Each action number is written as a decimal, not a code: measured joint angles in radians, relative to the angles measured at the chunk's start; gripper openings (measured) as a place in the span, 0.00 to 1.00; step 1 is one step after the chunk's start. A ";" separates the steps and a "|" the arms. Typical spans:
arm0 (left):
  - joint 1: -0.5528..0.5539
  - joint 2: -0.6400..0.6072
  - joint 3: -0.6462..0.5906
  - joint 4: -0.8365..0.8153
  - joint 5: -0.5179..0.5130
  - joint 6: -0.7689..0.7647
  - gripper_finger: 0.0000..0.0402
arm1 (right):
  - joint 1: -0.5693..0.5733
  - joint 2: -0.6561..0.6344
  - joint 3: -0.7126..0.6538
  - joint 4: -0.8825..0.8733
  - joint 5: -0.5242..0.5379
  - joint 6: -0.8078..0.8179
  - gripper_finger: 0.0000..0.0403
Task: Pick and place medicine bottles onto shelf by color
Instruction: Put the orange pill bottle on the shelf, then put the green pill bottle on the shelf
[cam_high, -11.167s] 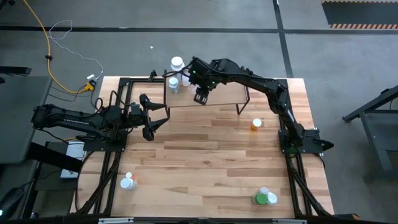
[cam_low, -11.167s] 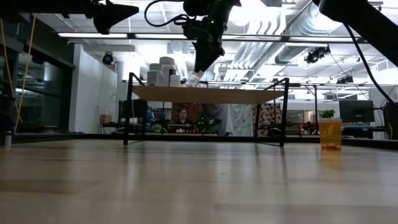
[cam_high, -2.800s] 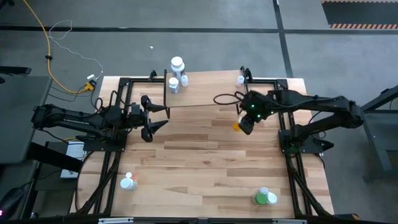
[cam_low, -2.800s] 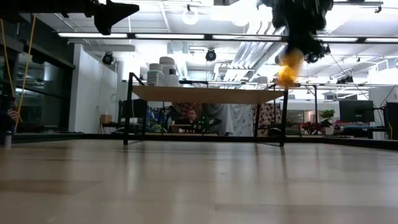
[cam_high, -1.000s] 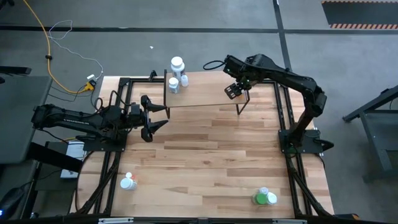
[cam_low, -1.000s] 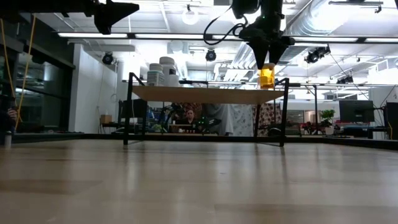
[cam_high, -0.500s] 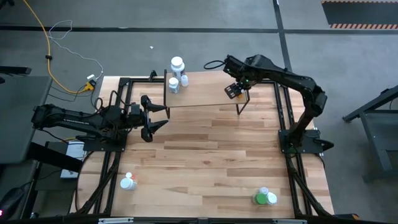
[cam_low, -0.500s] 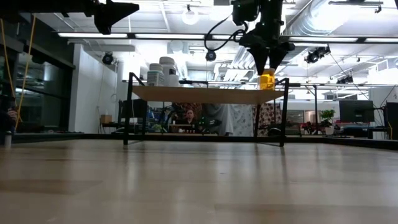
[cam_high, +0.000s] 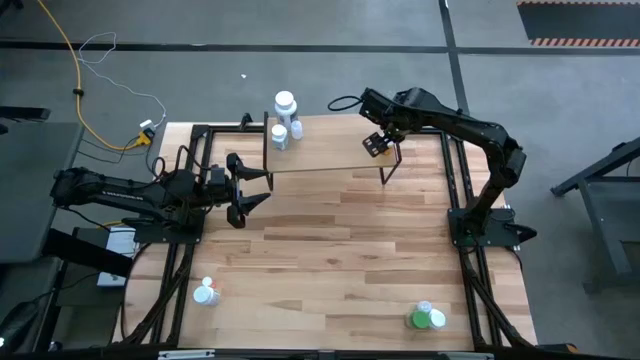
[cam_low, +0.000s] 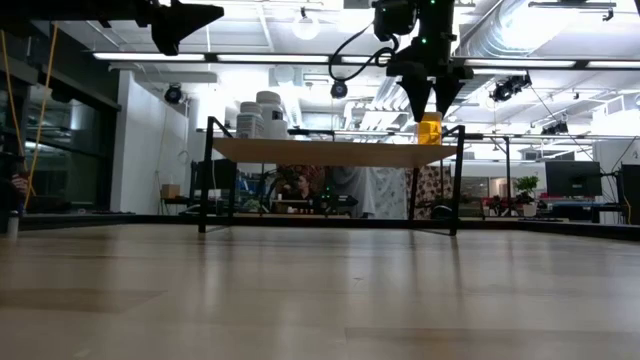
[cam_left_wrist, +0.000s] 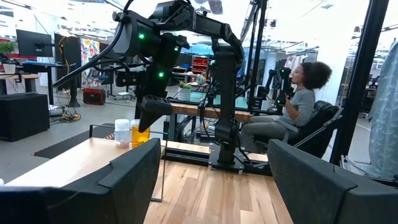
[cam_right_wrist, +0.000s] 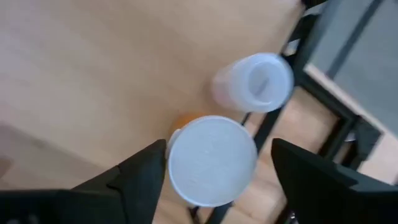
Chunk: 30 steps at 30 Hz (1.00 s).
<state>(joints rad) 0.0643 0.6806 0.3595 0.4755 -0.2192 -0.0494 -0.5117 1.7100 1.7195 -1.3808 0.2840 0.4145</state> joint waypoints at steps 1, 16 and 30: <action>0.000 0.000 0.000 0.000 0.000 0.000 0.71 | 0.000 0.000 0.000 0.000 0.013 -0.002 0.72; 0.000 0.000 0.000 -0.003 0.000 0.000 0.71 | 0.026 0.001 0.135 -0.029 -0.117 -0.137 0.78; 0.000 0.000 0.000 -0.045 0.000 0.000 0.71 | 0.259 -0.292 -0.175 0.010 -0.111 -0.094 0.78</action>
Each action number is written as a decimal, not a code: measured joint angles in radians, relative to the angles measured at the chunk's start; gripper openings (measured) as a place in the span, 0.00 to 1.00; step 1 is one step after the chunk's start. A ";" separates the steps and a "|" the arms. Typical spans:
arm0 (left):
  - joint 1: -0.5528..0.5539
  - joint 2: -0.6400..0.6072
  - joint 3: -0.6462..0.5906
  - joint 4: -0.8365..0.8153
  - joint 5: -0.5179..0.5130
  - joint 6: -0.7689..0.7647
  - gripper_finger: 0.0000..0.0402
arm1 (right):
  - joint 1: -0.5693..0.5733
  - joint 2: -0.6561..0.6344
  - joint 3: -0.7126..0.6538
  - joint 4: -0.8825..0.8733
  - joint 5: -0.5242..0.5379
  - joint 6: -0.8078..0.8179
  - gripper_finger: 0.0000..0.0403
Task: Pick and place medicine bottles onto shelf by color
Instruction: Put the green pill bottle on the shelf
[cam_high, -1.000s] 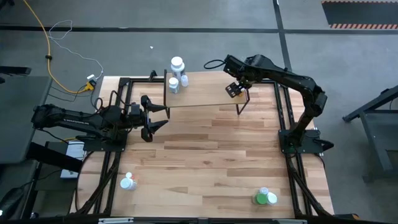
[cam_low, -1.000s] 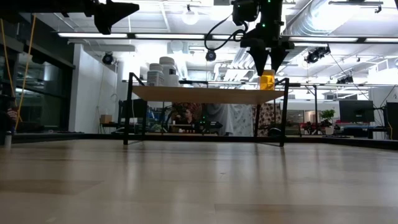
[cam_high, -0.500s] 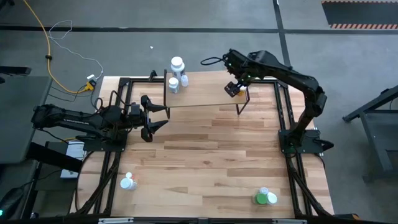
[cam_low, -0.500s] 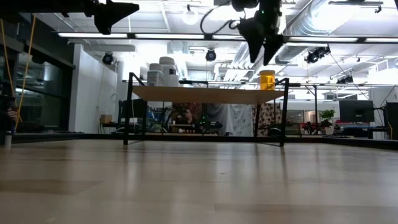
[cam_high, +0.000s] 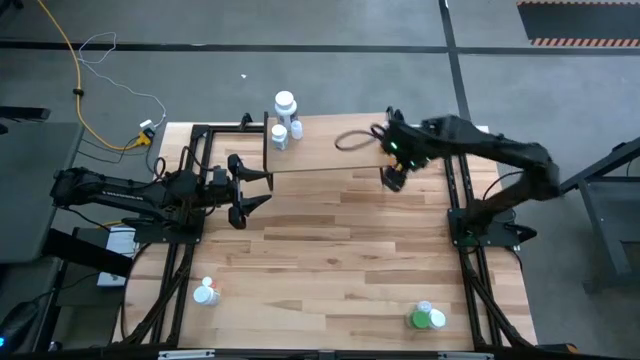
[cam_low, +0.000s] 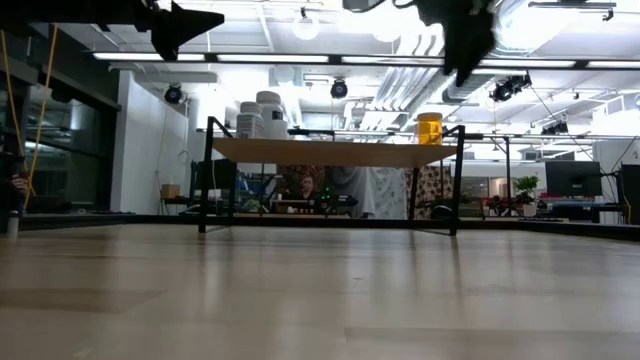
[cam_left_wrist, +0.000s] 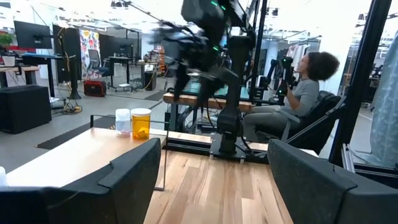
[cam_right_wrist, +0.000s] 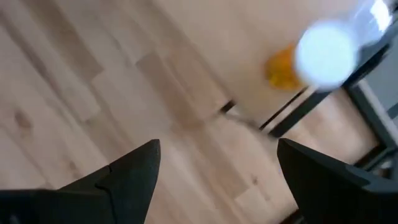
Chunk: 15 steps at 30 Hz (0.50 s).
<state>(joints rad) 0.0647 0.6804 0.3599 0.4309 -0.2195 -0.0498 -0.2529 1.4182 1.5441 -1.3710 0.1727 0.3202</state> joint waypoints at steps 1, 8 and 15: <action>0.000 0.000 0.000 0.000 0.000 0.000 0.71 | 0.025 -0.045 -0.061 0.033 -0.005 0.022 0.78; 0.000 0.000 0.000 0.016 0.000 0.000 0.71 | 0.239 -0.342 -0.455 0.416 -0.129 0.201 0.78; 0.000 0.000 0.000 0.016 -0.001 0.000 0.71 | 0.497 -0.419 -0.596 0.590 -0.086 0.432 0.78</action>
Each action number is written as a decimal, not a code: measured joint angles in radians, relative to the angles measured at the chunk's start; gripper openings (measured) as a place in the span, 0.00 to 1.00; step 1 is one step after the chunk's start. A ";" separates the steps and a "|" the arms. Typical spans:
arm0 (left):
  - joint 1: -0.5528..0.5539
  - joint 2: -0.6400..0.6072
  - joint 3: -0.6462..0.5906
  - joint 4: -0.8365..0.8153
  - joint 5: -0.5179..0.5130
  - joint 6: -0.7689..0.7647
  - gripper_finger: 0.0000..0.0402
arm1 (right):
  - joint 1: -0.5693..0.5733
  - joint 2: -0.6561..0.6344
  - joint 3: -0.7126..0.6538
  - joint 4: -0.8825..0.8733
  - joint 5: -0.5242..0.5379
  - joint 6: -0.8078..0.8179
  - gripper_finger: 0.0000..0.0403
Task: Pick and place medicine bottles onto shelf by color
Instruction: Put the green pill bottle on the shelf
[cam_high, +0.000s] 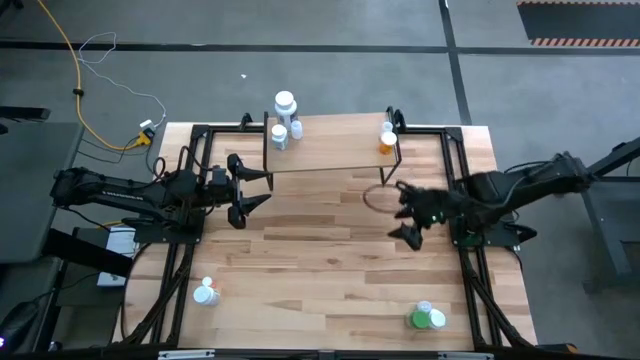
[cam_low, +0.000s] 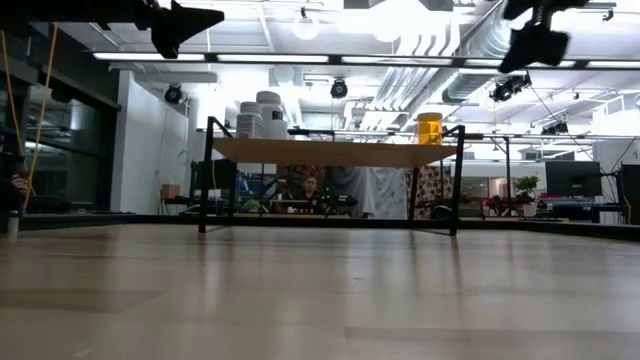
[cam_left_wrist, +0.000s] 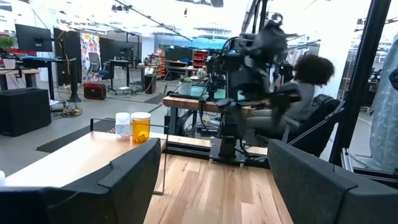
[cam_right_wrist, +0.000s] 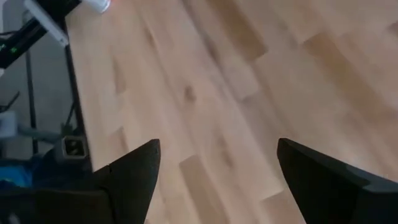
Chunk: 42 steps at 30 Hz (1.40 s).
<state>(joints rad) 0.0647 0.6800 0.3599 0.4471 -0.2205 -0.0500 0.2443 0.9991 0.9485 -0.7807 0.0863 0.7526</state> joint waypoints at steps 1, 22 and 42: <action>0.000 0.000 0.000 0.000 0.000 -0.001 0.71 | 0.036 0.010 0.000 0.000 0.017 0.034 0.78; 0.000 0.000 0.000 0.032 -0.010 -0.044 0.71 | 0.538 0.420 0.220 -0.253 -0.089 0.827 0.78; 0.000 0.000 0.000 0.029 -0.011 -0.026 0.71 | 0.607 0.619 0.333 -0.192 -0.172 0.892 0.78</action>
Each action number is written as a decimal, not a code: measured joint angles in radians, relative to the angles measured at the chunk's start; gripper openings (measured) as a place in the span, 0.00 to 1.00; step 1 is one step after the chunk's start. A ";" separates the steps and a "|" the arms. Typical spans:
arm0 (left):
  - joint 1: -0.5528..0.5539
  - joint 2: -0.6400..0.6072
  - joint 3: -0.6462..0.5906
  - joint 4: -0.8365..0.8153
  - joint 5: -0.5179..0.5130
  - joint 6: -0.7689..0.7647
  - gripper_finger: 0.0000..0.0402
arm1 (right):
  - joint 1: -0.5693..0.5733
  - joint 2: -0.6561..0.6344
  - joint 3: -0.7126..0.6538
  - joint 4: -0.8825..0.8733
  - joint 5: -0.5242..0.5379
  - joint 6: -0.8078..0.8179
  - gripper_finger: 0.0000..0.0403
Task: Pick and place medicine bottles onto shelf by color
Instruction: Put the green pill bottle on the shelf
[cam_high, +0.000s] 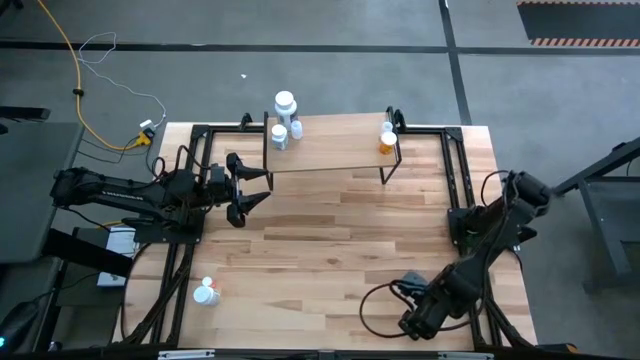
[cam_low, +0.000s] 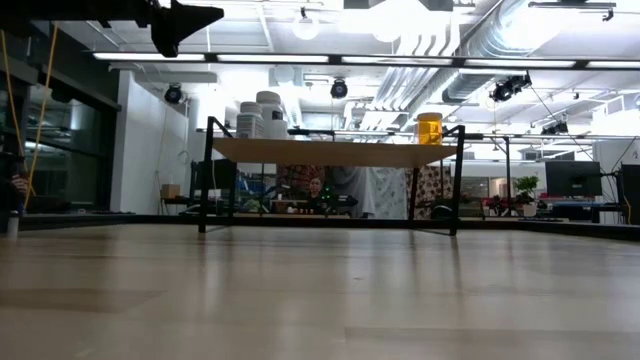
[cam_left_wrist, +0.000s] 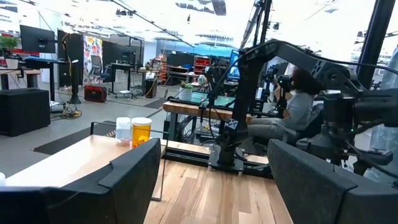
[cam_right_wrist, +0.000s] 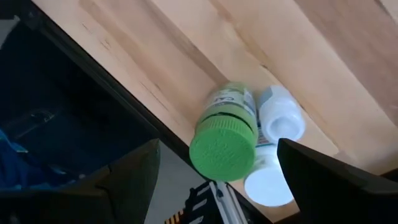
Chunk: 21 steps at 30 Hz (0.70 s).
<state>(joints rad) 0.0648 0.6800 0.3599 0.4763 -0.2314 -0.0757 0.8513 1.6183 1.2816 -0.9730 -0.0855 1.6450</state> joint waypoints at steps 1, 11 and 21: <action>0.000 0.000 0.000 0.000 0.000 0.000 0.71 | 0.000 0.007 0.000 0.005 -0.007 0.001 0.78; 0.000 0.000 0.000 0.000 0.000 0.000 0.71 | 0.001 0.064 -0.002 0.016 -0.048 0.004 0.78; 0.000 0.000 0.000 0.000 0.000 0.000 0.71 | 0.001 0.079 -0.002 0.013 -0.059 0.003 0.78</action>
<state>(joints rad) 0.0649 0.6800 0.3599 0.4759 -0.2314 -0.0753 0.8520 1.6970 1.2797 -0.9600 -0.1441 1.6482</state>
